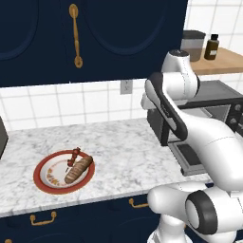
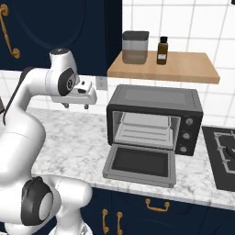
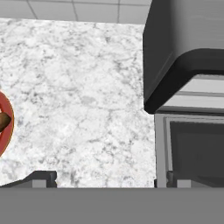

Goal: Pick up the kebab skewer and baguette bread, and place them inside the toaster oven. Close the toaster oven door and start by setting the timer.

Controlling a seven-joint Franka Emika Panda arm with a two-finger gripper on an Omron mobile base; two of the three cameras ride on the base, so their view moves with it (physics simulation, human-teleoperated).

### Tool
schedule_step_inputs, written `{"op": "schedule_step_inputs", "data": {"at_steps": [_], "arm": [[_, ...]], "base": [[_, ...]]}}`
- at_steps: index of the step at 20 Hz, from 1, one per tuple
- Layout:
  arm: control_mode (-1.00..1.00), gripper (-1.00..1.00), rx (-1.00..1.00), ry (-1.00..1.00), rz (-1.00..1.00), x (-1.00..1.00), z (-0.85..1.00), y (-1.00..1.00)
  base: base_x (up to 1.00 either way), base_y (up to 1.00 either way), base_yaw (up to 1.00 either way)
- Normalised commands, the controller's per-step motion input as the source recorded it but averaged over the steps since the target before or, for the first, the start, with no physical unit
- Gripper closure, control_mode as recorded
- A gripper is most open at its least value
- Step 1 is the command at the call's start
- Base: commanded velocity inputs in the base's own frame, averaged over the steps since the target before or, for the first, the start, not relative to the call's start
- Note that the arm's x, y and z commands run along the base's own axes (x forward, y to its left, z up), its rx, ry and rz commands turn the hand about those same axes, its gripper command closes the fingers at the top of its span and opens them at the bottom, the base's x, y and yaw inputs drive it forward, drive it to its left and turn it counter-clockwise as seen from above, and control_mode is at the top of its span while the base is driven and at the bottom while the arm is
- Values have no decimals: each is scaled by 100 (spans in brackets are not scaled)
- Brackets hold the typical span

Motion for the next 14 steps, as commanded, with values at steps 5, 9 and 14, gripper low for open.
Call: {"op": "schedule_step_inputs", "data": {"at_steps": [5,9,14], "arm": [[-100,-100,0,0,0,0,0,0],[-100,-100,-5,2,0,-18,-18,0],[-100,-100,11,-7,17,-38,-3,-53]], "base": [[0,0,0],[0,0,0],[0,0,0]]}}
